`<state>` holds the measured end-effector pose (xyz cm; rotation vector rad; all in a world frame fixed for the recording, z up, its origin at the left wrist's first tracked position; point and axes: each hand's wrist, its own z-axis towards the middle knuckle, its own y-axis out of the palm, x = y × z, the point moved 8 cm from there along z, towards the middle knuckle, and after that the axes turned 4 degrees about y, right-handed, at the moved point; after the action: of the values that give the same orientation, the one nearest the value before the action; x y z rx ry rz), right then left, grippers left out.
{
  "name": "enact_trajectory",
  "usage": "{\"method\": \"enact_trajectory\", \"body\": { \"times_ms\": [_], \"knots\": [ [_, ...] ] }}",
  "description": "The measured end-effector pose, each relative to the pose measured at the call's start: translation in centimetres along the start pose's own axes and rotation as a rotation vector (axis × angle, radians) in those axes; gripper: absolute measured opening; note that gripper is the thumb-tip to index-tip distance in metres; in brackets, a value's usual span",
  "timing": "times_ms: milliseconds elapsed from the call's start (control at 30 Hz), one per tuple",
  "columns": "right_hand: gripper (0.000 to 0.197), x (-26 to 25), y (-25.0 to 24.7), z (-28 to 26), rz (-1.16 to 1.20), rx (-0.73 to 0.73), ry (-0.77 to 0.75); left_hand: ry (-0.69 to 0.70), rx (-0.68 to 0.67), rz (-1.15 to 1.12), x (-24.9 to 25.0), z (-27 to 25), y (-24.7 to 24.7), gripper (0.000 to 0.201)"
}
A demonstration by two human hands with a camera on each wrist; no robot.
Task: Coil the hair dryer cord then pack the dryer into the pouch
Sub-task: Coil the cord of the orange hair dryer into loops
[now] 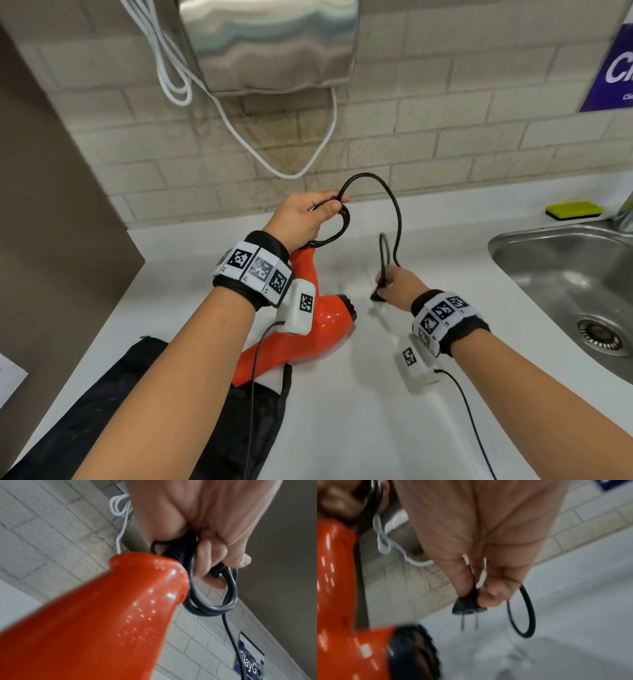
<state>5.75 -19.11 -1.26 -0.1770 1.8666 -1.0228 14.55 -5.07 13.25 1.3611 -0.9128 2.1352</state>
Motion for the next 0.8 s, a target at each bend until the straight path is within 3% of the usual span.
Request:
{"method": "enact_trajectory", "body": {
  "times_ms": [133,233,467,600,700,800],
  "knots": [
    [0.022,-5.0,-2.7,-2.0,0.689,0.075,-0.225,0.005,0.000,-0.001,-0.2,0.2,0.1,0.022],
    [0.031,-8.1,-4.1,-3.7,0.939,0.115,-0.394,0.010,0.001,0.014,-0.2,0.3,-0.1,0.023],
    [0.033,-9.8,-4.2,-5.5,1.020,0.168,-0.535,0.007,0.035,-0.009,-0.4,0.2,-0.5,0.022],
    [0.027,-10.0,-4.7,-5.1,0.751,0.458,-0.497,0.042,-0.002,-0.021,1.0,-0.2,1.1,0.027],
    [0.028,-11.1,-5.3,-5.6,0.709,0.604,-0.580,0.051,-0.019,-0.056,1.6,-0.4,1.9,0.033],
    [0.047,-12.0,-5.3,-5.1,0.831,0.536,-0.636,0.042,-0.052,-0.096,1.1,-0.3,2.2,0.029]
  ]
}}
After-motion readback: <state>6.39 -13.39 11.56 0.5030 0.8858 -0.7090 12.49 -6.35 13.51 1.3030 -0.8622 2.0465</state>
